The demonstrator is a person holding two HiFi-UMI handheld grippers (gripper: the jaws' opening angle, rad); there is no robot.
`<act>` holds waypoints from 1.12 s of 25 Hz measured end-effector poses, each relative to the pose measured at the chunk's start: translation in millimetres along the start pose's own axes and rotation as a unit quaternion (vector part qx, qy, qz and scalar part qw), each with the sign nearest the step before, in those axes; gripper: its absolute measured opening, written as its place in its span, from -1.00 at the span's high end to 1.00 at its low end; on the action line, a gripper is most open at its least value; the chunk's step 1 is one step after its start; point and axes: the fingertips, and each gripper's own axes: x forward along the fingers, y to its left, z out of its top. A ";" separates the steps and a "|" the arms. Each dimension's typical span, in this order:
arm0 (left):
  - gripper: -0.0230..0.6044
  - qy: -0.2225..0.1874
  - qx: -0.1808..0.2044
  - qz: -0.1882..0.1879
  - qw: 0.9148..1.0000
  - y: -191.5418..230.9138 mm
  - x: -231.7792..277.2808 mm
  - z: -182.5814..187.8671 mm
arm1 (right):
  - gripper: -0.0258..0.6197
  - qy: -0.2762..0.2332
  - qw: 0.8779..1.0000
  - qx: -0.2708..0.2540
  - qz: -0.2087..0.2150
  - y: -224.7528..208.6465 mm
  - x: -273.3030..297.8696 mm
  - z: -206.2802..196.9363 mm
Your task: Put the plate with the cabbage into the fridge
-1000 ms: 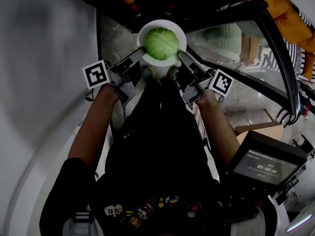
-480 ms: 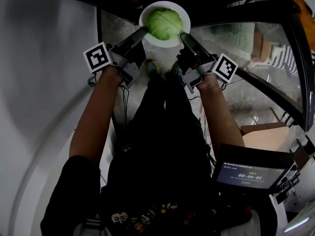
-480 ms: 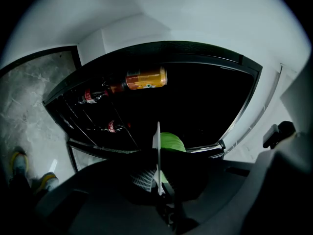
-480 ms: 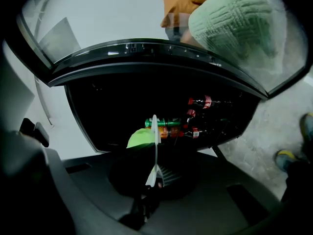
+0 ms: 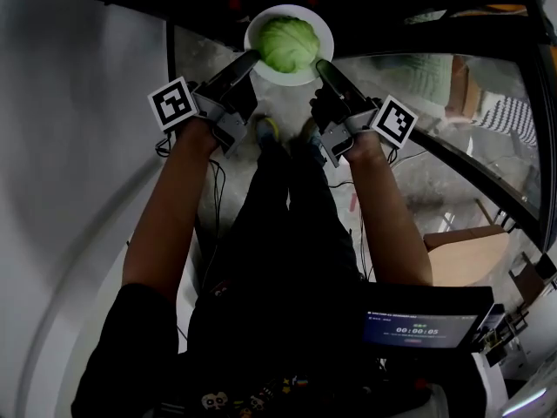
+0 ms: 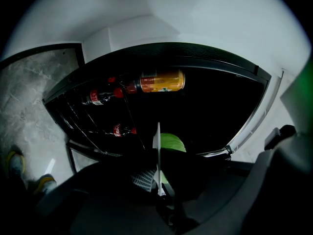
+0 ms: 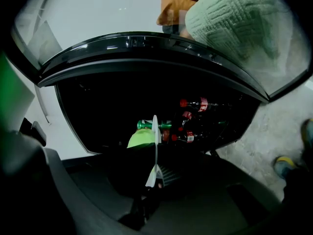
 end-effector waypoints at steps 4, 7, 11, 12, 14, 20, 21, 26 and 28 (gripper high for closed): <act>0.90 -0.006 0.000 0.001 1.000 3.5 -2.7 0.3 | 0.86 -0.002 1.000 -0.006 -0.001 -3.0 0.4 -1.1; 0.89 -0.011 0.003 0.001 1.000 2.0 -4.4 1.4 | 0.86 -0.004 1.000 -0.002 -0.003 -2.9 0.3 -2.8; 0.90 -0.017 -0.002 0.004 1.000 5.5 -4.8 2.7 | 0.86 -0.004 1.000 -0.002 -0.008 -5.2 1.1 -2.2; 0.89 -0.019 -0.003 0.005 1.000 7.9 -4.9 3.4 | 0.86 -0.004 1.000 -0.003 -0.010 -7.0 1.8 -1.7; 0.90 -0.020 -0.003 0.006 1.000 12.7 -5.1 4.9 | 0.86 -0.005 1.000 -0.004 -0.013 -11.2 3.3 -1.8; 0.90 -0.026 -0.008 0.001 1.000 21.8 -6.6 4.6 | 0.86 -0.010 1.000 -0.005 -0.016 -18.8 4.3 -3.9; 0.89 -0.026 -0.009 0.001 1.000 23.9 -5.9 4.6 | 0.86 -0.010 1.000 -0.004 -0.017 -20.5 4.5 -3.4; 0.90 -0.030 -0.012 0.001 0.999 31.7 -2.0 4.9 | 0.86 -0.015 1.000 0.000 -0.017 -28.2 5.0 0.0; 0.90 -0.032 -0.013 0.000 0.999 32.5 -0.5 5.9 | 0.86 -0.018 1.000 0.000 -0.016 -28.6 6.3 1.9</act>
